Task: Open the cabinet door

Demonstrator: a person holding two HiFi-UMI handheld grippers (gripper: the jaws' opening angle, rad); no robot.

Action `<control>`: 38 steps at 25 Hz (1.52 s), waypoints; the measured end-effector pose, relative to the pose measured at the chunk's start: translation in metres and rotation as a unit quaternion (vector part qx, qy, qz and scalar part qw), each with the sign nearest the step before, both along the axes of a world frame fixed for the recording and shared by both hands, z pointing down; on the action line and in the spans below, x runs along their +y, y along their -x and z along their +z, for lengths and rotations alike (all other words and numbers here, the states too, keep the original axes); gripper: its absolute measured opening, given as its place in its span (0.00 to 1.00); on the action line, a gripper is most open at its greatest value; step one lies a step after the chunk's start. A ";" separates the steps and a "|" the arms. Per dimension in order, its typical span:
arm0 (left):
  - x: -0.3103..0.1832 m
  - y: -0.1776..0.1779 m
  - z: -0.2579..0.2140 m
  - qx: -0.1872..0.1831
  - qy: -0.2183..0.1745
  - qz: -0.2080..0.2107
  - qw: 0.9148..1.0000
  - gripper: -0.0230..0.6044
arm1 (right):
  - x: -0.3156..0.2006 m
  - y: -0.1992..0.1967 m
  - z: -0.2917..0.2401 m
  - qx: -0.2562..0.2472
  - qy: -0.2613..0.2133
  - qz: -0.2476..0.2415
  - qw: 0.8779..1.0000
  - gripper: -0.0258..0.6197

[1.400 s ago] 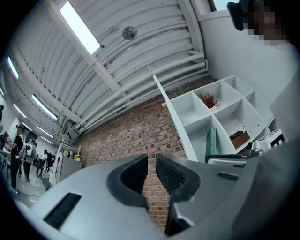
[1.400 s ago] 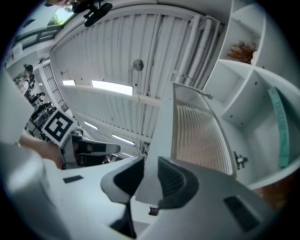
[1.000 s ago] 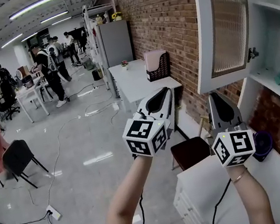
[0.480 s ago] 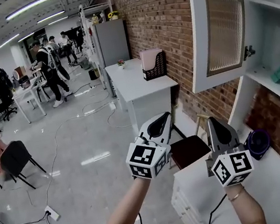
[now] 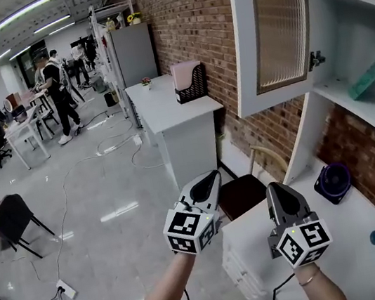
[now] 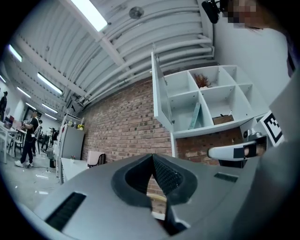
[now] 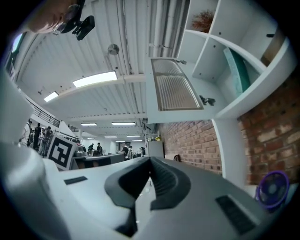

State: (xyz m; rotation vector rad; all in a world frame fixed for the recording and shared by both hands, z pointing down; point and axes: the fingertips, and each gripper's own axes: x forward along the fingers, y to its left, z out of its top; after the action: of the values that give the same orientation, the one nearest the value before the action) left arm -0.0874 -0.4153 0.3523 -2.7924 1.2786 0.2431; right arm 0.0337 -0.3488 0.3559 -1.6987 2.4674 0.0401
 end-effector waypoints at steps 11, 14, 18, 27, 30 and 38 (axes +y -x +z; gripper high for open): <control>0.027 0.003 0.045 0.000 0.047 0.000 0.999 0.04 | 0.024 -0.022 0.052 -0.023 0.067 0.024 0.997 0.04; 0.035 0.003 0.055 0.002 0.058 0.001 0.998 0.04 | 0.030 -0.024 0.064 -0.029 0.085 0.024 0.996 0.04; 0.044 0.000 0.065 0.009 0.069 0.002 0.998 0.04 | 0.036 -0.028 0.074 -0.025 0.098 0.026 0.995 0.04; 0.062 -0.008 0.093 -0.001 0.095 0.005 0.995 0.04 | 0.053 -0.037 0.089 -0.039 0.105 0.030 0.993 0.04; 0.068 -0.009 0.101 0.002 0.106 0.006 0.994 0.04 | 0.058 -0.038 0.094 -0.037 0.113 0.035 0.992 0.04; 0.080 -0.009 0.115 0.005 0.127 0.011 0.992 0.04 | 0.067 -0.041 0.105 -0.044 0.125 0.046 0.990 0.04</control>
State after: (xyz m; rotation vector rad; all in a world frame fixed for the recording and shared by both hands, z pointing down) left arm -0.0779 -0.3350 0.4674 -3.0194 1.3724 0.1020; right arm 0.0742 -0.2821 0.4610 -1.8652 2.4117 -0.3401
